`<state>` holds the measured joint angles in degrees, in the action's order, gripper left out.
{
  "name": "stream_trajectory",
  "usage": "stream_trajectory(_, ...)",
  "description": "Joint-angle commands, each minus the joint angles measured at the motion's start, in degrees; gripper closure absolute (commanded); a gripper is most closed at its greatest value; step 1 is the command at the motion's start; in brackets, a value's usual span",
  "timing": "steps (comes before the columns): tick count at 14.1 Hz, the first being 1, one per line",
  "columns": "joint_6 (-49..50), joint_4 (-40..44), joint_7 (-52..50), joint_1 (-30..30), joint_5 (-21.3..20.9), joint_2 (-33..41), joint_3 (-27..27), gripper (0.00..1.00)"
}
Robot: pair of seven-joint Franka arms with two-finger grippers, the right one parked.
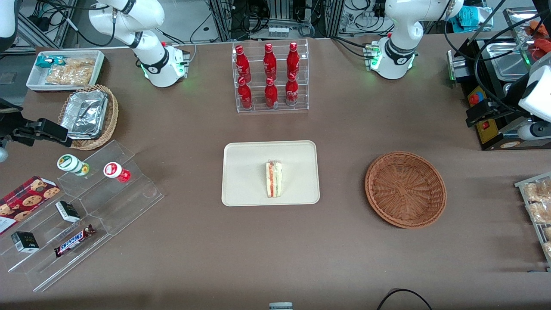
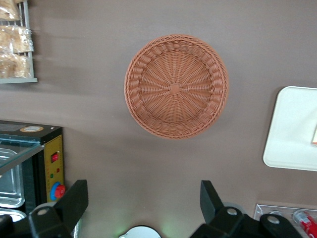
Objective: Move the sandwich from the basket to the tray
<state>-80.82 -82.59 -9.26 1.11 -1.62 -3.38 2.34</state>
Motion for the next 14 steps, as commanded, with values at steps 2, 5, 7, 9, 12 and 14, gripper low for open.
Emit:
stream_trajectory(2,0.76,1.12,0.55,0.56,1.7,0.21,-0.67,0.0)
stream_trajectory(5,-0.04,1.21,2.13,0.56,3.2,0.48,-0.67,0.0)
stream_trajectory(7,-0.04,1.21,3.98,0.56,3.2,0.48,-0.76,0.0)
stream_trajectory(9,-0.12,1.21,3.98,0.47,3.11,0.39,-0.85,0.0)
stream_trajectory(12,-0.04,1.21,3.98,0.56,3.11,0.48,-0.76,0.0)
stream_trajectory(14,-0.04,1.21,3.98,0.56,3.11,0.48,-0.76,0.0)
